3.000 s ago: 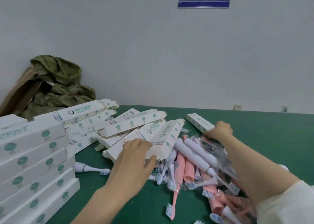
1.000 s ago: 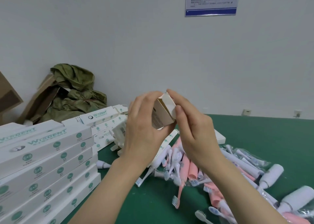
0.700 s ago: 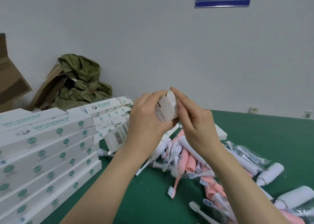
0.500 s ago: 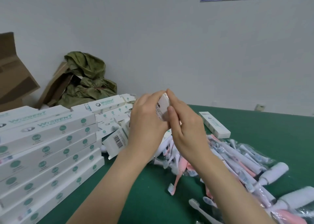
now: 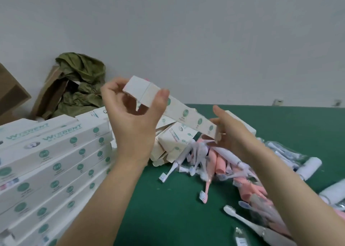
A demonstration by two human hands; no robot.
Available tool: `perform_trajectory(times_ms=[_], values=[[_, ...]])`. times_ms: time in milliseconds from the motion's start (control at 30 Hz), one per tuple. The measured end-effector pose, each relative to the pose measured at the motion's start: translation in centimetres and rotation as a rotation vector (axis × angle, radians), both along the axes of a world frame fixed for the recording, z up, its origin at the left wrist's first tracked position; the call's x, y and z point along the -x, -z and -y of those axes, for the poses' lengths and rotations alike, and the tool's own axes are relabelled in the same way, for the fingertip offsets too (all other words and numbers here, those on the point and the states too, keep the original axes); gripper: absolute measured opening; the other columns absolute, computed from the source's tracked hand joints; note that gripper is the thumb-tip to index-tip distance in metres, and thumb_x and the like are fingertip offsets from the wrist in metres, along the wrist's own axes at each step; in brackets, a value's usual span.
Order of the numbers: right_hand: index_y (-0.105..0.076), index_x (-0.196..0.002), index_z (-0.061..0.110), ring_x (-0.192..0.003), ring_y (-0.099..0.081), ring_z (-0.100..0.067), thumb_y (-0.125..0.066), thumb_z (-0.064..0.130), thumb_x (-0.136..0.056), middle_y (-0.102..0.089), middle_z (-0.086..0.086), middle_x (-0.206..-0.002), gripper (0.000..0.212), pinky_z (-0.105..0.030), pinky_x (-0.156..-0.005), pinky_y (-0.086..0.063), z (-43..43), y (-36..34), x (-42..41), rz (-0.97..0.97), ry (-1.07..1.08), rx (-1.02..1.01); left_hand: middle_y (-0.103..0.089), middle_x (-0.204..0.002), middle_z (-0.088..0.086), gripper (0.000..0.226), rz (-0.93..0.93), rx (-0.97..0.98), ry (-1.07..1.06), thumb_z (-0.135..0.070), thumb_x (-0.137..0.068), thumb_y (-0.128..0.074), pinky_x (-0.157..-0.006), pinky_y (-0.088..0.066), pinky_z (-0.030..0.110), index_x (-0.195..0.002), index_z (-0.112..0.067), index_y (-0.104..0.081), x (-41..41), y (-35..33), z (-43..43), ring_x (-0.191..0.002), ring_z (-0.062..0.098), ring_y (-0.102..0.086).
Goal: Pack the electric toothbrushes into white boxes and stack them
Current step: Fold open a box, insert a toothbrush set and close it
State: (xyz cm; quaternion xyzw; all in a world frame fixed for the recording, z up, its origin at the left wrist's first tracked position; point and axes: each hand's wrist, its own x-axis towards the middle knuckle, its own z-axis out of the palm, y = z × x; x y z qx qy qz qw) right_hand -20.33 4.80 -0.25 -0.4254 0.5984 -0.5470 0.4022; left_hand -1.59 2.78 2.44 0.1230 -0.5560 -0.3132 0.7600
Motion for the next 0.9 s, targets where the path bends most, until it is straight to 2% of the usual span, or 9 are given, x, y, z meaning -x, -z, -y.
perform_trajectory(times_ms=[67,167,267,333,467,567,667,767,900], values=[[-0.064,-0.095,0.006,-0.067,-0.065,-0.019,-0.056,0.036,-0.092,-0.067,-0.007,-0.079,0.031,-0.027,-0.055,-0.053,-0.2,0.1,0.5,0.213,-0.1,-0.121,-0.057,-0.089,0.001,0.048,-0.033,-0.025,0.024,-0.026,-0.071,-0.073,-0.068,-0.048,0.016,-0.101,-0.021,-0.036,-0.3,1.5,0.7,-0.076,0.004,-0.06],[-0.067,-0.087,0.009,-0.058,-0.061,-0.011,-0.063,0.017,-0.088,-0.068,-0.003,-0.074,0.009,-0.019,-0.047,-0.049,0.1,-0.1,1.5,0.3,0.019,-0.02,-0.056,-0.097,0.002,0.045,0.025,-0.117,0.005,-0.03,-0.07,-0.074,-0.076,-0.047,0.018,-0.101,-0.025,-0.041,-0.9,3.5,2.4,-0.086,0.006,-0.057],[-0.065,-0.099,0.002,-0.071,-0.064,-0.02,-0.071,0.016,-0.083,-0.071,-0.012,-0.088,0.023,-0.027,-0.062,-0.054,-0.3,-0.4,2.5,0.191,0.333,0.223,-0.045,-0.114,-0.003,0.038,0.529,-0.306,-0.273,-0.032,-0.068,-0.077,-0.088,-0.029,0.009,-0.095,-0.031,-0.049,-0.9,5.6,3.3,-0.109,0.007,-0.035],[-0.063,-0.1,0.011,-0.074,-0.067,-0.019,-0.077,0.019,-0.077,-0.067,-0.013,-0.103,0.028,-0.028,-0.063,-0.056,-0.8,-0.6,2.8,-0.008,0.486,0.296,-0.036,-0.122,-0.003,0.04,0.756,-0.29,-0.36,-0.03,-0.069,-0.076,-0.09,-0.021,0.012,-0.1,-0.03,-0.05,-0.7,6.5,2.9,-0.116,0.005,-0.022],[-0.063,-0.088,0.022,-0.07,-0.068,-0.013,-0.081,0.02,-0.071,-0.068,-0.009,-0.1,0.025,-0.024,-0.06,-0.057,-1.4,-1.8,0.9,-0.261,0.403,0.375,-0.038,-0.12,-0.008,0.057,0.829,-0.006,-0.22,-0.038,-0.069,-0.073,-0.091,-0.017,-0.002,-0.118,-0.026,-0.045,0.4,5.6,1.2,-0.114,0.004,-0.029],[-0.065,-0.089,0.02,-0.079,-0.067,-0.014,-0.081,0.021,-0.072,-0.069,-0.005,-0.094,0.023,-0.021,-0.063,-0.053,-2.4,-2.6,-1.0,-0.323,0.243,0.441,-0.034,-0.131,-0.002,0.069,0.884,0.085,-0.173,-0.036,-0.072,-0.076,-0.104,-0.026,0.018,-0.131,-0.026,-0.04,2.2,4.6,0.4,-0.125,0.01,-0.03],[-0.066,-0.102,0.016,-0.078,-0.067,-0.014,-0.071,0.026,-0.083,-0.07,-0.001,-0.089,0.022,-0.024,-0.068,-0.054,-3.1,-3.1,-1.4,-0.23,0.039,0.432,-0.035,-0.134,-0.002,0.068,0.881,0.145,-0.172,-0.029,-0.078,-0.073,-0.105,-0.035,0.034,-0.136,-0.03,-0.037,3.2,3.8,0.5,-0.125,0.012,-0.036],[-0.062,-0.112,0.011,-0.067,-0.062,-0.012,-0.059,0.02,-0.093,-0.064,-0.005,-0.087,0.021,-0.027,-0.067,-0.056,-3.4,-3.5,-0.2,0.022,0.09,0.359,-0.031,-0.121,-0.013,0.073,0.872,0.181,-0.128,-0.023,-0.079,-0.074,-0.093,-0.032,0.017,-0.134,-0.041,-0.03,3.5,3.7,0.9,-0.109,-0.001,-0.037],[-0.067,-0.093,0.005,-0.057,-0.062,-0.012,-0.06,0.011,-0.091,-0.065,-0.007,-0.075,0.009,-0.024,-0.059,-0.057,-3.6,-3.2,0.6,-0.082,0.174,0.229,-0.026,-0.112,-0.015,0.052,0.983,0.18,-0.142,-0.026,-0.079,-0.073,-0.091,-0.033,0.017,-0.122,-0.038,-0.047,3.8,4.2,0.4,-0.105,-0.002,-0.036]])
